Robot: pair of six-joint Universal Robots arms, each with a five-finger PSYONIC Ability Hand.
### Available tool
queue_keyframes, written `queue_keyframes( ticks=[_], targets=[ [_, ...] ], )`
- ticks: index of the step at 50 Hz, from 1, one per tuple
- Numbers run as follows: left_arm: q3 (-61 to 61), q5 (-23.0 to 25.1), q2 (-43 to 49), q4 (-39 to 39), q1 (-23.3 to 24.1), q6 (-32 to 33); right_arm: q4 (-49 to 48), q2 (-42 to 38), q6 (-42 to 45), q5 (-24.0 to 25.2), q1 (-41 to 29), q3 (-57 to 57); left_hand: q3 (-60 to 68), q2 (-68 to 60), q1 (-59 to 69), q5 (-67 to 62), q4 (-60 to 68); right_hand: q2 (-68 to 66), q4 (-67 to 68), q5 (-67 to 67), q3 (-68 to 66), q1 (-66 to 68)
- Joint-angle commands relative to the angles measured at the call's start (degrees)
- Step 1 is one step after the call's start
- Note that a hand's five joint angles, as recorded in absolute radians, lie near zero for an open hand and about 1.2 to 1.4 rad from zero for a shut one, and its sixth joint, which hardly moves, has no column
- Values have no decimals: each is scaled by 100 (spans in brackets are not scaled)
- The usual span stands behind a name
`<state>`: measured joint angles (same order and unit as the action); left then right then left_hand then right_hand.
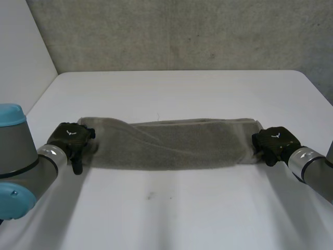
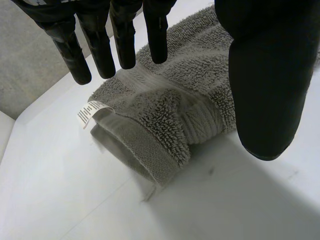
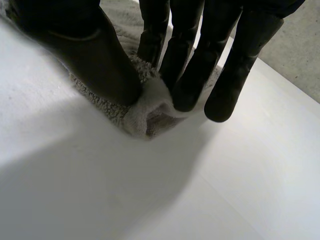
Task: Fold the towel.
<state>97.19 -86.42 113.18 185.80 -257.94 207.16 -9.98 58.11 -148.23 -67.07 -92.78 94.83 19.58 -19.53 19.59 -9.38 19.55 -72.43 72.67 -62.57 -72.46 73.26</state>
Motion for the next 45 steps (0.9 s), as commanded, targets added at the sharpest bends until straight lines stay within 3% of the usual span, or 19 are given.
queue_keyframes(
  ticks=[1, 12, 19, 25, 28, 30, 36, 38, 39, 44, 45],
  targets=[
    [2, 37, 2, 0, -19, -1, 14, -107, 92, -34, 23, -106, 224, -229, 223, -244, 227, -757, 733, -743, -754, 674],
    [19, 46, -7, -8, -54, -1, 102, -2, 479, -78, 577, -193, 156, -162, 156, -177, 160, -757, 733, -743, -754, 674],
    [28, 37, -16, -26, -37, -1, 548, 200, 1716, -96, 1929, -649, 140, -145, 139, -160, 143, -757, 733, -743, -754, 674],
    [10, 37, -130, -44, -19, -1, 1209, 218, 1815, -96, 1939, -1195, 123, -128, 122, -143, 126, -757, 733, -743, -754, 674],
    [-34, 28, -253, -61, -11, -1, 1394, 332, 1534, -131, 1623, -1468, 106, -111, 105, -126, 110, -757, 733, -743, -754, 674],
    [-86, 20, -314, -70, 33, -9, 1394, 490, 1175, -297, 845, -1809, 89, -95, 88, -110, 93, -757, 733, -743, -754, 674],
    [-121, 20, -534, -70, 60, -18, 1438, 473, 971, -808, -407, -2417, 39, -44, 38, -59, 42, -757, 733, -743, -754, 674],
    [-121, 20, -648, -70, 86, -18, 1429, 290, 954, -1105, -1325, -2828, 5, -11, 4, -26, 9, -757, 733, -743, -754, 674],
    [-121, 20, -649, -70, 86, -18, 1429, 288, 953, -1107, -1330, -2830, 5, -11, 4, -25, 9, -757, 733, -743, -754, 674],
    [-148, 11, -692, -61, 165, -18, 1429, -369, 936, -1247, -2917, -3576, -62, 57, -63, 42, -59, -757, 733, -743, -754, 674],
    [-148, 11, -692, -61, 165, -18, 1429, -371, 936, -1247, -2921, -3577, -62, 57, -63, 42, -59, -757, 733, -743, -754, 674]
  ],
)
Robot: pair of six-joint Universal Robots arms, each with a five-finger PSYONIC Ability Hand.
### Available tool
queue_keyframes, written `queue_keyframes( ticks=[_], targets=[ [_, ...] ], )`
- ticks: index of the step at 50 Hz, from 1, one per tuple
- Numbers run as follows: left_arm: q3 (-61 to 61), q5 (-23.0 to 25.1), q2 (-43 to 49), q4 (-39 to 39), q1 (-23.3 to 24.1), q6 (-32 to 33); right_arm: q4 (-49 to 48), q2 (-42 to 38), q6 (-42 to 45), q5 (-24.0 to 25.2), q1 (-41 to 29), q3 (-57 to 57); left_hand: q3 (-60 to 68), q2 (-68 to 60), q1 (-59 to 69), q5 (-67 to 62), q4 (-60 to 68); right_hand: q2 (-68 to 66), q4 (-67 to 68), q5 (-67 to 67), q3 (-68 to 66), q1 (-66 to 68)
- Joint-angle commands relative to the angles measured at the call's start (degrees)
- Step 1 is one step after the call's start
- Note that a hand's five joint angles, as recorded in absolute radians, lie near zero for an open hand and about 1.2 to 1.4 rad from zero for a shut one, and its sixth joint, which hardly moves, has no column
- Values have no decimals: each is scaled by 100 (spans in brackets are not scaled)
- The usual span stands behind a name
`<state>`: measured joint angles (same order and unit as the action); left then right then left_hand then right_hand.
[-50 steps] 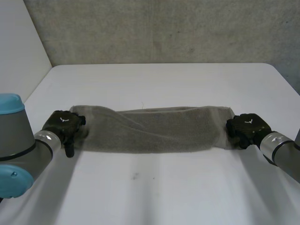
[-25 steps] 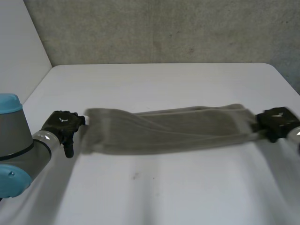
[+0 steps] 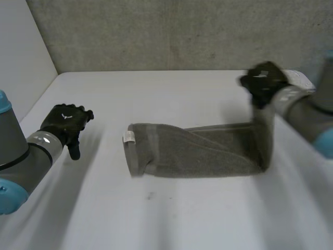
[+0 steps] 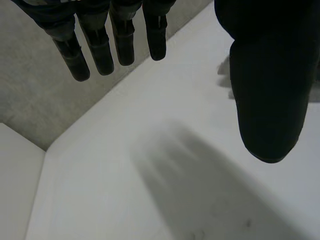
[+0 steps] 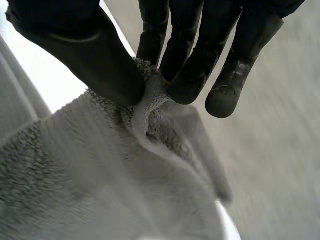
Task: Fold the towel.
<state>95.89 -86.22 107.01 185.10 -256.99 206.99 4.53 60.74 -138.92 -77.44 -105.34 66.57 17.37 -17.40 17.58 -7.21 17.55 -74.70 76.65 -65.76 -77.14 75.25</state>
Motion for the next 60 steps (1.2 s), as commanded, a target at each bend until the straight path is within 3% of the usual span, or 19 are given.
queue_keyframes(
  ticks=[1, 7, 14, 18, 30, 31, 32, 33, 40, 45, 50, 60],
  targets=[
    [-36, -8, -75, 8, 70, -10, -40, -825, 5, -210, -1969, -899, 159, -157, 138, -175, 141, -530, 335, -424, -286, 475],
    [-36, -8, -67, 8, 96, -54, -14, -1695, -39, -219, -2920, -1637, 159, -157, 138, -175, 141, -530, 335, -424, -286, 475],
    [-18, -8, -58, 0, 105, -63, 83, -2294, -39, -201, -3360, -2025, 143, -140, 121, -158, 124, -530, 335, -424, -286, 475],
    [-18, -8, -58, 0, 105, -63, 180, -2339, -39, -139, -3431, -1999, 126, -123, 105, -142, 107, -530, 335, -424, -286, 475],
    [-150, 0, -5, 35, 245, -72, 206, -1997, -13, 721, -3502, -1429, 58, -56, 37, -74, 40, -530, 335, -424, -286, 475],
    [-176, 0, 4, 35, 272, -80, 223, -2005, -4, 687, -3484, -1419, 58, -56, 37, -74, 40, 447, -641, 553, 691, -502],
    [-176, 0, 4, 35, 272, -80, 224, -2005, -4, 687, -3484, -1419, 58, -56, 37, -74, 40, 456, -651, 563, 701, -512],
    [-185, 0, 12, 52, 289, -80, 258, -2022, 5, 626, -3484, -1402, 8, -6, -13, -24, -10, 6285, -6480, 6391, 6529, -6340],
    [-317, -8, 48, 52, 439, -221, 320, -1785, -83, 318, -3379, -1120, -43, 45, -64, 27, -61, 6470, -6665, 6576, 6714, -6525],
    [-519, -35, 30, 44, 676, -555, 83, -898, -689, 282, -2878, -303, -43, 45, -64, 27, -61, 6470, -6665, 6576, 6714, -6525],
    [-747, -35, 47, 35, 1176, -897, -557, 470, -1795, 335, -1896, 1266, -26, 28, -47, 10, -44, 6470, -6665, 6576, 6714, -6525],
    [-765, -70, 679, 35, 1792, -1082, -1084, 1106, -1639, 449, -735, 3184, -9, 12, -30, -7, -27, 6027, -6221, 6133, 6271, -6082]
  ],
)
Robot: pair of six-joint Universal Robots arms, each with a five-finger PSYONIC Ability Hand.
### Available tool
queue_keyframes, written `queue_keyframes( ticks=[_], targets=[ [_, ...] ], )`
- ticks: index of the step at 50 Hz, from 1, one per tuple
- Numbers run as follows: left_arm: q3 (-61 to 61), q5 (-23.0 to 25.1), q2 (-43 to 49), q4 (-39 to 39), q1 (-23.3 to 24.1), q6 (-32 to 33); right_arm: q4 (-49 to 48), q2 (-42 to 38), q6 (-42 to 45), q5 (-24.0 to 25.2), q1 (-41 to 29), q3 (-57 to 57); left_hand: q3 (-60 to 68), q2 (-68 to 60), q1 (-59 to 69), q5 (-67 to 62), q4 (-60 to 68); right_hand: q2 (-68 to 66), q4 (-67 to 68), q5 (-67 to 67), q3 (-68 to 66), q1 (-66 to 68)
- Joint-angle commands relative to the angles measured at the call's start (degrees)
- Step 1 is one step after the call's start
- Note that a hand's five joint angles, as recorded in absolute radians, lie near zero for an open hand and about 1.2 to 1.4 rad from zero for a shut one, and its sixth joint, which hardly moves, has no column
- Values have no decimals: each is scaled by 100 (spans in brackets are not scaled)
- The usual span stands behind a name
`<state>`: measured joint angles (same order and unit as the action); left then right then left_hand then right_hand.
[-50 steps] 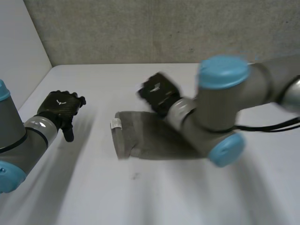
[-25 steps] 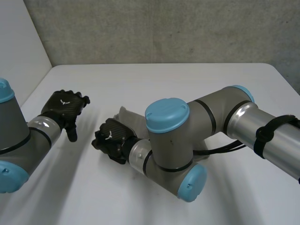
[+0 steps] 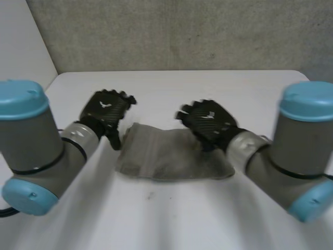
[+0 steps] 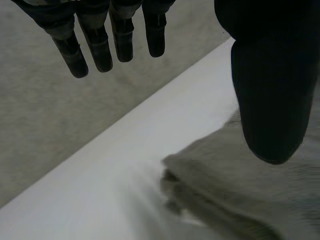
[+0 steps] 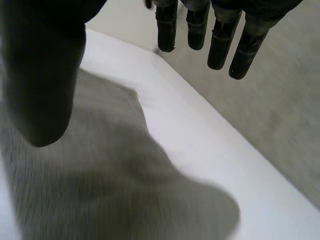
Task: Fold the towel.
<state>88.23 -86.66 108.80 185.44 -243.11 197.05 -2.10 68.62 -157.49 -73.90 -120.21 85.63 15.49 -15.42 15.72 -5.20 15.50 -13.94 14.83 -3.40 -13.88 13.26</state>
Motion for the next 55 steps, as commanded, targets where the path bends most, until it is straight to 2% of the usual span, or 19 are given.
queue_keyframes(
  ticks=[1, 6, 12, 17, 36, 37, 38, 39, 40, 50, 55],
  targets=[
    [1, -27, 502, 0, 405, -88, -423, 319, 219, 95, 754, 1281, 179, -186, 156, -208, 178, -51, -37, -106, -58, 120],
    [-8, -44, 985, 0, 449, -132, -1019, 319, 596, 104, 1123, 2018, 195, -202, 173, -225, 195, -1076, 987, -1130, -1082, 1144],
    [-17, -53, 1091, 18, 449, -167, -1539, 161, 755, 104, 1140, 2309, 212, -219, 190, -242, 212, -1380, 1292, -1435, -1387, 1448],
    [-157, -211, 1179, 27, 449, -185, -2030, 12, 755, 121, 1140, 2397, 229, -236, 207, -258, 229, -2706, 2617, -2761, -2712, 2774],
    [-166, -282, 1065, 0, 519, -449, -2356, -384, 676, 104, 1053, 2388, 229, -236, 207, -258, 229, -2760, 2671, -2814, -2766, 2828],
    [-157, -273, 1047, 0, 519, -457, -2365, -410, 676, 104, 1053, 2380, 229, -236, 207, -258, 229, -3342, 3254, -3397, -3349, 3411],
    [-149, -282, 1030, 0, 519, -475, -2365, -402, 676, 95, 1053, 2371, 229, -236, 207, -258, 229, -4964, 4875, -5018, -4970, 5032],
    [-149, -282, 1030, 0, 519, -475, -2365, -402, 676, 95, 1053, 2371, 229, -236, 207, -258, 229, -4980, 4891, -5034, -4986, 5048],
    [-140, -282, 1003, -8, 519, -492, -2356, -393, 685, 69, 1070, 2345, 213, -220, 190, -242, 212, -6589, 6501, -6644, -6596, 6658],
    [-52, -282, 485, -114, 519, -554, -2145, 240, 1168, 7, 1334, 2274, 145, -152, 123, -174, 145, -6606, 6517, -6660, -6612, 6674],
    [-34, -273, 177, -210, 484, -572, -1855, 424, 1678, -19, 1167, 1606, -174, 168, -197, 145, -175, -6606, 6517, -6660, -6612, 6674]
  ],
)
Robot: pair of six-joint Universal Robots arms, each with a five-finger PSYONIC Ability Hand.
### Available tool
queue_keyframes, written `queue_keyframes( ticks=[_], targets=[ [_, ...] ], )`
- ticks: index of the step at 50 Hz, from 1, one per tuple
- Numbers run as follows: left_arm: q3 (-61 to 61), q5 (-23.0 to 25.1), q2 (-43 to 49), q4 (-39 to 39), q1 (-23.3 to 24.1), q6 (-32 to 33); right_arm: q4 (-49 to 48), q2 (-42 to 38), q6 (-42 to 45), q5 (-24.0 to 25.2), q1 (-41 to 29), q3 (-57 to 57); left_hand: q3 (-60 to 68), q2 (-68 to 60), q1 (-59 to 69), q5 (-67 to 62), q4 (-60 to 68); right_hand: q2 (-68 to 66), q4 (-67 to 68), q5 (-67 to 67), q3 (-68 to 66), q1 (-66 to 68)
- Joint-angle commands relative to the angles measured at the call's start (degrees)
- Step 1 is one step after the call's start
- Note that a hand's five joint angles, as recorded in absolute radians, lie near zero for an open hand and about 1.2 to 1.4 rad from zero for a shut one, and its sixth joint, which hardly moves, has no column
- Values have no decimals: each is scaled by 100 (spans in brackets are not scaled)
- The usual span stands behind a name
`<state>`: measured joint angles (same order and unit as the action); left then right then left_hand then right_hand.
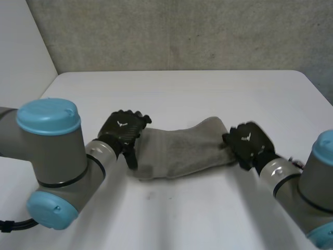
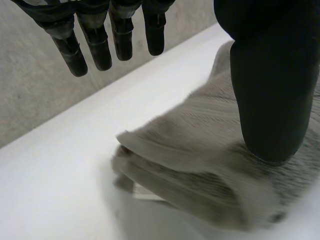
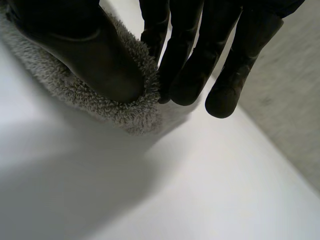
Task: Fold the towel.
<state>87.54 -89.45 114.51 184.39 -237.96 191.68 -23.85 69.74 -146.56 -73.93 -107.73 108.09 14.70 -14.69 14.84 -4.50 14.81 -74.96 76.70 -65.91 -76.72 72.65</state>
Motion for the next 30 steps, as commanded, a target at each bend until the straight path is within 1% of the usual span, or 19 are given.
queue_keyframes(
  ticks=[1, 2, 3, 5, 6, 7, 8, 10, 11, 13, 14, 16, 20, 22, 26, 27, 28, 29, 30],
  targets=[
    [26, 6, -455, -114, -57, -34, 537, 234, 602, -17, -343, -980, -145, 145, -159, 126, -157, -504, 330, -409, -328, 735],
    [26, -2, -499, -114, -75, -34, 748, 102, 611, -17, -746, -1349, -162, 162, -177, 143, -174, -504, 330, -409, -328, 735],
    [26, -2, -500, -114, -75, -34, 751, 101, 611, -17, -750, -1352, -163, 162, -177, 143, -174, -504, 330, -409, -328, 735],
    [9, -2, -561, -123, -92, -43, 1127, -388, 637, 36, -1590, -2183, -179, 179, -193, 160, -191, -504, 330, -409, -328, 735],
    [8, -2, -561, -123, -92, -43, 1129, -391, 637, 36, -1593, -2187, -179, 179, -194, 160, -191, -504, 330, -409, -328, 735],
    [17, -2, -570, -114, -119, -43, 1294, -609, 690, 27, -1889, -2544, -196, 196, -210, 177, -207, -504, 330, -409, -328, 735],
    [17, -2, -570, -114, -119, -43, 1296, -611, 690, 27, -1892, -2548, -196, 196, -210, 177, -208, -504, 330, -409, -328, 735],
    [9, -11, -579, -114, -197, -87, 1654, -1057, 716, 106, -2400, -3134, -263, 263, -277, 244, -275, -504, 330, -409, -328, 735],
    [8, -11, -579, -114, -198, -87, 1656, -1059, 717, 106, -2402, -3136, -263, 263, -278, 244, -275, -504, 330, -409, -328, 735],
    [8, -11, -579, -105, -277, -244, 1927, -1610, 848, 150, -2787, -3583, -280, 280, -294, 261, -292, -504, 330, -409, -328, 735],
    [8, -11, -579, -105, -277, -245, 1928, -1613, 848, 150, -2789, -3585, -280, 280, -294, 261, -292, -504, 330, -409, -328, 735],
    [-35, -2, -579, -105, -356, -481, 2173, -1980, 1172, 247, -3069, -3891, -280, 280, -294, 261, -292, -504, 330, -409, -328, 735],
    [-53, 6, -579, -105, -444, -641, 2262, -2096, 1375, 300, -3149, -3980, -280, 280, -294, 261, -292, -504, 330, -409, -328, 735],
    [-62, -2, -579, -105, -470, -658, 2210, -2087, 1341, 291, -3149, -3980, -280, 280, -294, 261, -292, -504, 330, -409, -328, 735],
    [-132, 15, -570, -79, -497, -667, 1920, -2035, 807, 203, -3123, -3945, -280, 280, -294, 261, -292, -504, 330, -409, -328, 735],
    [-193, 15, -535, -79, -497, -658, 1893, -2035, 578, 177, -3105, -3919, -280, 280, -294, 261, -292, 1838, -2012, 1933, 2014, -1608],
    [-194, 15, -535, -79, -497, -658, 1893, -2035, 576, 177, -3105, -3919, -280, 280, -294, 261, -292, 1861, -2035, 1957, 2037, -1631],
    [-255, 6, -500, -79, -497, -658, 1902, -2009, 350, 151, -3079, -3866, -280, 280, -294, 261, -292, 5275, -5449, 5371, 5452, -5045],
    [-299, 6, -482, -79, -497, -667, 1911, -1947, 182, 116, -3027, -3744, -280, 280, -294, 261, -292, 6496, -6670, 6591, 6672, -6265]
  ],
)
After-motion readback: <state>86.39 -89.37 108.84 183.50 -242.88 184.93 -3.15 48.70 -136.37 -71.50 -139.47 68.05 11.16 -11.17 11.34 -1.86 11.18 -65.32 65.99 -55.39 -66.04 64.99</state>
